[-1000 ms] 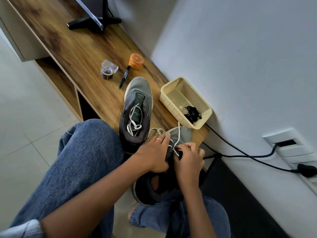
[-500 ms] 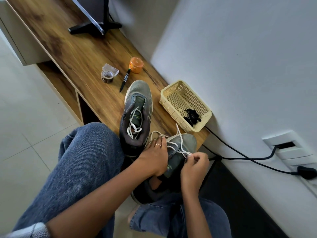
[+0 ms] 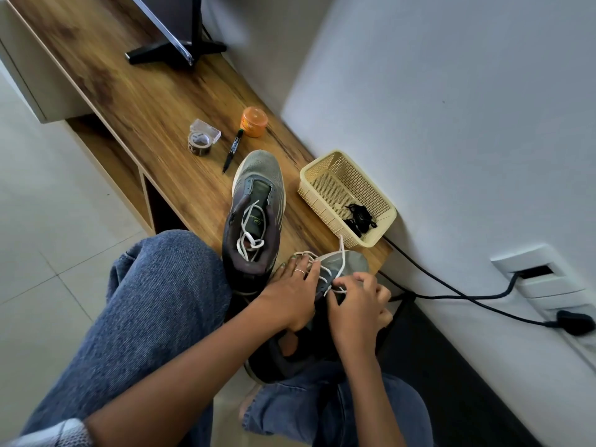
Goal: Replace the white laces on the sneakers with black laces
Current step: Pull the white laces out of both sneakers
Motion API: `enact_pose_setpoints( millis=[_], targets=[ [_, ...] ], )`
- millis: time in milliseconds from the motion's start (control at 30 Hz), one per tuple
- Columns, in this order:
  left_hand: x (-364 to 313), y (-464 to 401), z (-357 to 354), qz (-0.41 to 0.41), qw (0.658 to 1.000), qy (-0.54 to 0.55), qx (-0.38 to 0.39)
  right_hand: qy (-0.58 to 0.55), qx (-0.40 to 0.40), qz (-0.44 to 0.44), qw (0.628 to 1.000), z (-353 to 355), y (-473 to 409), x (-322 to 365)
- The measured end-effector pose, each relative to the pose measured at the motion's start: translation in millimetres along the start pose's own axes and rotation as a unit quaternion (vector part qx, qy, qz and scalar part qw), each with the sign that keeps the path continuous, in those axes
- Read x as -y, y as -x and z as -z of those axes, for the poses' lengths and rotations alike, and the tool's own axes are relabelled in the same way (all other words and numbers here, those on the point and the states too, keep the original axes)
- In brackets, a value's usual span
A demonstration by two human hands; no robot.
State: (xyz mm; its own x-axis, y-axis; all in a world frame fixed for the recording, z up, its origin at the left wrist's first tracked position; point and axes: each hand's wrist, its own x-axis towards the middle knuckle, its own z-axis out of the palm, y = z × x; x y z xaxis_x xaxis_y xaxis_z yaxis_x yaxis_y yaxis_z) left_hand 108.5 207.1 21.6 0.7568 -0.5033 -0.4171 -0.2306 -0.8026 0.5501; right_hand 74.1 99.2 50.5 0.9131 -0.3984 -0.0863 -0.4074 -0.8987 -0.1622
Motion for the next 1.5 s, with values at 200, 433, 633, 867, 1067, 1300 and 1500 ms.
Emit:
enact_pose_setpoints(
  millis=[200,433,633,867,1067,1300,1500],
  targets=[
    [0,1,0,0.003,1.000,-0.004,0.000,0.021,0.010,-0.009,1.000,-4,-3,2],
    [-3,3,4,0.004,1.000,0.009,-0.002,-0.020,-0.078,-0.040,0.996,2,3,0],
    [-1,3,6,0.014,1.000,0.014,0.013,-0.266,-0.221,-0.113,0.932,12,6,-6],
    [-2,2,4,0.016,1.000,0.008,0.019,-0.175,-0.158,-0.112,0.965,19,-3,-15],
    [-2,-1,1,0.012,1.000,0.004,0.016,0.039,-0.056,0.031,0.997,3,0,-3],
    [-1,-4,-3,0.012,1.000,0.014,0.007,0.089,-0.018,0.016,0.996,-2,-9,-1],
    [-1,-4,-1,0.014,0.999,0.028,0.016,0.094,-0.014,0.031,0.995,0,-8,-6]
  ],
)
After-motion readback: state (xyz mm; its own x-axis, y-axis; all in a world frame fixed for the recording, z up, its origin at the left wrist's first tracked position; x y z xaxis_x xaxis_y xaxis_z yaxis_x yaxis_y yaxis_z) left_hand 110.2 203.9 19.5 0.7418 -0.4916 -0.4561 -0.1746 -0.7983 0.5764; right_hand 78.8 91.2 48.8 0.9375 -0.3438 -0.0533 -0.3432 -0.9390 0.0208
